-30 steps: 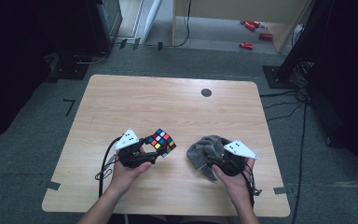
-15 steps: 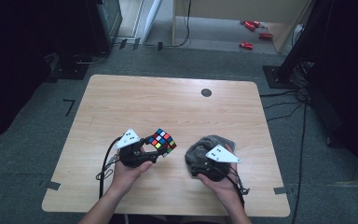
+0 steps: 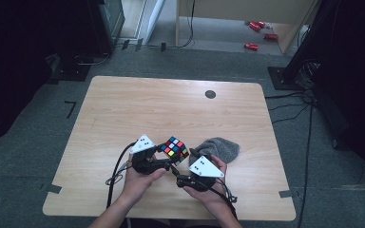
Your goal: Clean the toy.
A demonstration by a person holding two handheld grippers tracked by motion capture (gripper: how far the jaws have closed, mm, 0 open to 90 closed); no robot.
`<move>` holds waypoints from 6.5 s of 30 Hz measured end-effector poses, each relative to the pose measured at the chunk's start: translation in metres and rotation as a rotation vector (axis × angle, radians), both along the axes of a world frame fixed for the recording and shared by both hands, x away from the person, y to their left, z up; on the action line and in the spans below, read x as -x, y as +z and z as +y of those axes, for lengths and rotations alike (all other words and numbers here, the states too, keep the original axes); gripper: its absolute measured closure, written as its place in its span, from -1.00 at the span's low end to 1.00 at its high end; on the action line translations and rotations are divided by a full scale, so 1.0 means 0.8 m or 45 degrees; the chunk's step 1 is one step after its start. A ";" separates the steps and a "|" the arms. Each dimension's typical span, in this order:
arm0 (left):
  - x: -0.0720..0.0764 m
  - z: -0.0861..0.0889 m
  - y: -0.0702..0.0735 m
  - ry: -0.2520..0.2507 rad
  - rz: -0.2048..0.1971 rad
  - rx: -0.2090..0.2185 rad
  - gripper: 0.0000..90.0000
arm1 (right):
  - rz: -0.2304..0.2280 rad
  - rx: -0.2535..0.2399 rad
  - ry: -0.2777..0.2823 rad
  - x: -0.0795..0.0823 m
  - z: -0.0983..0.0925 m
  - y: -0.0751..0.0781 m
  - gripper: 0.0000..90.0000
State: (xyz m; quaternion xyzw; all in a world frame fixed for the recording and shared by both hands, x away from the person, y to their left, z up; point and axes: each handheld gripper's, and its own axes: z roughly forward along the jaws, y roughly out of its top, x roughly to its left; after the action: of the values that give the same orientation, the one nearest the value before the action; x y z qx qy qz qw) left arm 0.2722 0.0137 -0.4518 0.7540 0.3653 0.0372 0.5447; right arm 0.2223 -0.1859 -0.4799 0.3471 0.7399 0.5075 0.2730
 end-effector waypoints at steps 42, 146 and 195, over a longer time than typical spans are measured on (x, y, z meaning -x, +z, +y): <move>-0.003 0.020 -0.009 -0.134 -0.339 -0.196 -0.65 | 0.064 -0.148 -0.104 -0.007 -0.059 0.045 -0.24; -0.002 0.019 -0.025 -0.288 -0.290 -0.185 -0.23 | 0.477 0.053 -0.240 -0.061 -0.112 -0.053 0.34; 0.014 0.003 -0.018 -0.372 -0.469 -0.155 -0.23 | 0.158 -0.487 0.112 0.010 -0.069 0.083 0.53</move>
State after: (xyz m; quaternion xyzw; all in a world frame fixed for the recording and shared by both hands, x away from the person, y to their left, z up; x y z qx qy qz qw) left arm 0.2613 0.0164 -0.4660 0.8109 0.1438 0.1168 0.5551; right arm 0.2143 -0.2412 -0.4138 0.3907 0.6598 0.6278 0.1335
